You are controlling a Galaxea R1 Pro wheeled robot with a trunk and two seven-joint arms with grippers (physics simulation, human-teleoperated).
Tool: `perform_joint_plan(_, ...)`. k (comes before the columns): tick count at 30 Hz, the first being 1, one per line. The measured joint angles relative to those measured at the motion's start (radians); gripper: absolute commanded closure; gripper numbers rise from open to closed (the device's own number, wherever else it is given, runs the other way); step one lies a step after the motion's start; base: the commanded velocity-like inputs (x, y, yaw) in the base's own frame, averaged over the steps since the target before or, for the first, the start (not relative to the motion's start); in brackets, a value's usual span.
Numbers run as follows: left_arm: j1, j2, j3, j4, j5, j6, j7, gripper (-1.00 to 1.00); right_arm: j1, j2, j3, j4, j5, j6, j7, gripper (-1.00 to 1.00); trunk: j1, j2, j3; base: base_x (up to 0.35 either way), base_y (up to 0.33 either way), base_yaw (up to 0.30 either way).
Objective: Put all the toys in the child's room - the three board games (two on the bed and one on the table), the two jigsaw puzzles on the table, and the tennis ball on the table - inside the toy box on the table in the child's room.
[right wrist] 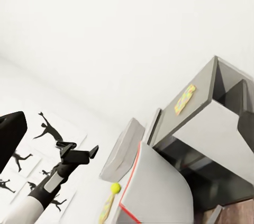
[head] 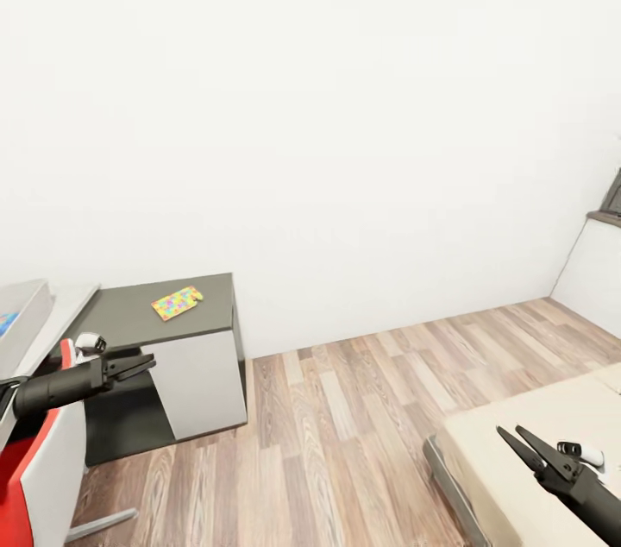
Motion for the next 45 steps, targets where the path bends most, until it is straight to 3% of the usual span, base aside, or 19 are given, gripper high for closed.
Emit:
perform_joint_plan(18,0.0,-0.001,-0.002,-0.001,0.0,0.0,0.0,-1.0,-0.002,-0.008,-0.016,0.053,-0.001,0.017,0.0,-1.0,0.0,0.0,-0.021,-0.24,-0.125,-0.106)
perform_joint_plan(45,0.0,0.0,-0.002,-0.001,0.0,0.0,0.0,-1.0,-0.002,-0.009,-0.037,0.077,-0.002,0.02,0.0,-1.0,0.0,0.0,-0.045,-0.015,-0.012,-0.234)
